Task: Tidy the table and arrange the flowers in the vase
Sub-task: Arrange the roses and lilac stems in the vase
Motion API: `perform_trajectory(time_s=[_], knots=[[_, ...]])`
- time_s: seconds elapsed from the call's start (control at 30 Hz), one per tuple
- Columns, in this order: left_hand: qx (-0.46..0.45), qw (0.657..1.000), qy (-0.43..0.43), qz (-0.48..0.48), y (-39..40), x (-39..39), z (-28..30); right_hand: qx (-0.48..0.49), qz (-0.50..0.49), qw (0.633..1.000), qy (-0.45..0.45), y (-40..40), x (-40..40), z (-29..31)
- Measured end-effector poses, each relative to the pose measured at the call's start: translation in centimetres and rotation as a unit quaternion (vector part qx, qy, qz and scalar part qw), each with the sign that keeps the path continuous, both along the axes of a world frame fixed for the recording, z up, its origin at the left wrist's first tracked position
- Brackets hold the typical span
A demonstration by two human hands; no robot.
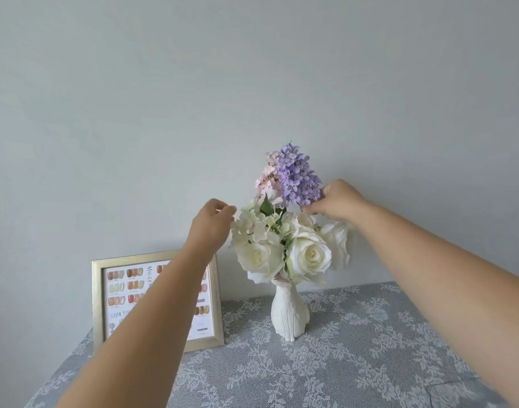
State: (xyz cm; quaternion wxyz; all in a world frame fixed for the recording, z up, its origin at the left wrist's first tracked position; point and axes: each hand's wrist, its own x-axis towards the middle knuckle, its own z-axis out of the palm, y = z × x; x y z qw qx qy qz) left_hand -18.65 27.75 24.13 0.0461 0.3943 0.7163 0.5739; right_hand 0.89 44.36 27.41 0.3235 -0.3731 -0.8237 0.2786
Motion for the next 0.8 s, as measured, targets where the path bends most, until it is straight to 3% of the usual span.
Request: perform_trajectory(time_s=[0.1, 0.2, 0.27, 0.43, 0.57, 0.7, 0.8], knots=[[0.025, 0.99, 0.133, -0.044, -1.6, 1.0, -0.5, -0.023, 0.022, 0.998, 0.055, 0.3, 2.5, -0.2], [0.004, 0.956, 0.271, -0.115, -2.4, 2.0, -1.9, -0.067, 0.067, 0.992, 0.081, 0.3, 5.6, -1.9], [-0.028, 0.944, 0.299, -0.139, -2.4, 2.3, -2.9, -0.093, 0.108, 0.987, 0.072, 0.0, 6.9, -3.8], [-0.008, 0.958, 0.25, -0.142, -2.3, 2.7, -4.6, -0.106, 0.132, 0.966, 0.196, -1.2, 6.4, -8.1], [0.031, 0.972, 0.201, -0.121, -2.5, 3.1, -5.2, -0.157, 0.125, 0.927, 0.316, -1.6, 5.3, -9.5], [0.027, 0.98, 0.146, -0.133, -2.5, 3.4, -5.0, -0.236, 0.124, 0.91, 0.319, -2.0, 4.8, -10.6], [0.019, 0.982, 0.114, -0.146, -2.1, 3.5, -4.8, -0.174, 0.114, 0.92, 0.332, -2.2, 4.1, -10.2]])
